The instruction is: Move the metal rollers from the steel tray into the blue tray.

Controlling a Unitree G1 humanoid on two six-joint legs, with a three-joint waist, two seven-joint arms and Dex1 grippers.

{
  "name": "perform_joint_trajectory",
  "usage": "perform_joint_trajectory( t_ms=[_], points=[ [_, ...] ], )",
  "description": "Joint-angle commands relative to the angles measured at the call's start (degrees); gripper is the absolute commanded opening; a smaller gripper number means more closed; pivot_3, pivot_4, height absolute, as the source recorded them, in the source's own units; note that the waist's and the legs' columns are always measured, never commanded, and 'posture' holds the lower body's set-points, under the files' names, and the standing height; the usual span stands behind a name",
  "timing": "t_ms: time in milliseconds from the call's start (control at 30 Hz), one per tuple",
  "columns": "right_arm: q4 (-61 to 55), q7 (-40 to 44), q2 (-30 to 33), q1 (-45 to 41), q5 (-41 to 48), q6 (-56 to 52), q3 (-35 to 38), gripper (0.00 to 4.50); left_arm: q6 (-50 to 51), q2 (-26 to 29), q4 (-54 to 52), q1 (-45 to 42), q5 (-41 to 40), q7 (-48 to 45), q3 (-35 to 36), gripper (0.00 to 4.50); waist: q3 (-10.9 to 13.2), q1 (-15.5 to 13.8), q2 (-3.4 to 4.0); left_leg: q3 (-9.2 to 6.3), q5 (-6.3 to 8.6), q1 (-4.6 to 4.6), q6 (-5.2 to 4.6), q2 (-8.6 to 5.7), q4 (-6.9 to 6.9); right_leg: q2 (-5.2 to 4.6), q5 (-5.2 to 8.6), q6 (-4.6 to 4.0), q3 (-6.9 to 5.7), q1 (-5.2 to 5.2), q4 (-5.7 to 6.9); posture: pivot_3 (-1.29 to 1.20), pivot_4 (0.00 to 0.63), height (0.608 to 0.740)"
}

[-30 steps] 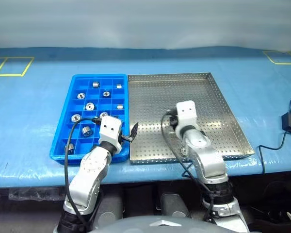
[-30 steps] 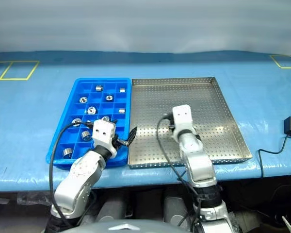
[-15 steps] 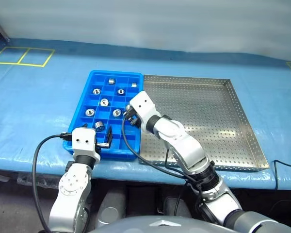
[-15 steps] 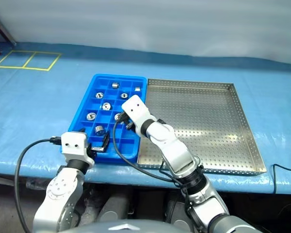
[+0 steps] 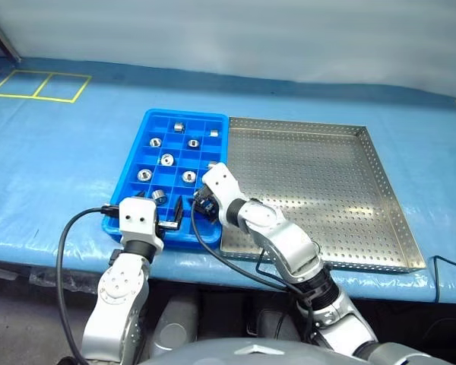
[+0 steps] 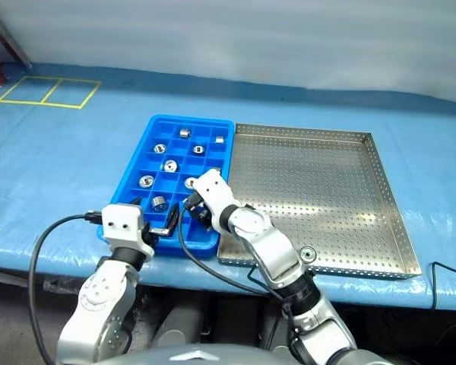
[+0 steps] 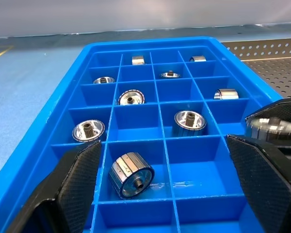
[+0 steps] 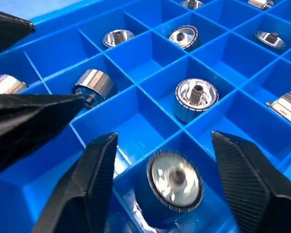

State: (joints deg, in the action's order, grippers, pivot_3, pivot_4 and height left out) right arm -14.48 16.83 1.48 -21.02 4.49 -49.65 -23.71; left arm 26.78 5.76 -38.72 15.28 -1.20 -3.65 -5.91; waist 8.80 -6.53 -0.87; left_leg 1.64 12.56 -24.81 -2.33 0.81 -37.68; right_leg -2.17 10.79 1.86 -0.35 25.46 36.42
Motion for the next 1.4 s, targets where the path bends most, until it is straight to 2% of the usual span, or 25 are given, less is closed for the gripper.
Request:
perform_joint_trajectory(
  t_ms=[33,167,267,433,533,667,900,1267,1400],
  points=[
    [-4.1,-2.8,0.06,0.99,0.32,-3.0,5.59,4.43,-0.69,0.18,-0.33,-1.53,-0.82,-1.38,-0.96,4.5,0.0,-0.03,0.0,0.0,0.09,0.0,0.15,0.0,-0.01,-0.07,0.0,0.0,-0.08,-0.04,-0.05,0.24,0.15,0.74],
    [-12.18,-5.59,1.02,2.14,0.68,-8.86,12.0,4.47,0.04,0.48,0.65,-3.33,-1.87,-3.32,-1.67,4.5,-0.01,0.26,-0.01,0.02,0.13,-0.15,0.17,-0.04,-0.04,-0.35,-0.04,0.05,-0.46,-0.02,-0.25,0.19,0.15,0.74],
    [-19.15,-8.43,2.02,2.1,0.13,-18.15,18.23,4.47,0.67,0.79,2.17,-5.33,-2.94,-4.85,-2.47,4.5,-0.02,1.14,0.02,0.02,-0.01,-0.4,-0.1,-0.06,-0.03,-0.35,-0.08,0.06,-0.47,0.01,-0.17,0.13,0.15,0.74],
    [-27.85,-9.79,6.13,0.77,-0.31,-34.4,23.65,4.47,1.09,1.65,5.46,-8.6,-3.49,-7.54,-4.62,4.5,-0.03,3.52,0.05,0.0,-0.01,-0.42,-0.11,-0.04,0.02,-0.27,-0.15,-0.14,-0.5,0.03,-0.16,0.04,0.15,0.74],
    [-32.4,-9.73,8.15,1.9,-0.28,-41.98,26.08,4.47,0.64,1.58,7.62,-10.29,-4.36,-9.11,-6.07,4.5,-0.03,4.93,0.08,0.01,-0.01,-0.4,-0.12,-0.04,-0.01,-0.26,-0.06,0.02,-0.48,0.0,-0.16,-0.02,0.15,0.74],
    [-35.72,-10.29,8.79,7.75,0.38,-42.85,27.78,4.47,0.11,1.13,9.47,-11.5,-4.96,-10.12,-7.1,4.5,-0.04,6.5,0.08,0.01,-0.01,-0.34,-0.13,-0.03,-0.07,-0.26,-0.06,0.03,-0.47,-0.08,-0.12,-0.05,0.15,0.74],
    [-38.49,-11.21,5.46,18.44,3.81,-42.85,29.87,4.47,-1.21,0.22,12.09,-12.07,-5.1,-10.3,-7.33,4.5,-0.05,8.28,0.1,0.07,-0.01,-0.28,-0.13,-0.02,-0.18,-0.25,-0.05,0.05,-0.37,-0.08,0.09,-0.06,0.15,0.74],
    [-35.0,-14.19,5.3,20.46,12.87,-42.85,31.62,4.47,-2.56,-1.0,12.04,-10.39,-4.7,-9.05,-7.22,4.5,-0.05,8.45,0.08,0.13,0.0,0.04,-0.1,-0.01,-0.24,-0.35,-0.03,0.04,-0.32,-0.16,0.35,-0.01,0.15,0.74],
    [-33.76,-16.99,7.18,21.58,16.99,-42.85,30.86,3.57,-3.17,-1.26,11.94,-9.83,-4.47,-8.36,-6.91,4.5,-0.06,7.81,0.07,0.14,0.0,0.0,-0.11,-0.02,-0.17,-0.33,0.0,0.0,-0.32,-0.15,0.32,0.01,0.15,0.74]
  ],
)
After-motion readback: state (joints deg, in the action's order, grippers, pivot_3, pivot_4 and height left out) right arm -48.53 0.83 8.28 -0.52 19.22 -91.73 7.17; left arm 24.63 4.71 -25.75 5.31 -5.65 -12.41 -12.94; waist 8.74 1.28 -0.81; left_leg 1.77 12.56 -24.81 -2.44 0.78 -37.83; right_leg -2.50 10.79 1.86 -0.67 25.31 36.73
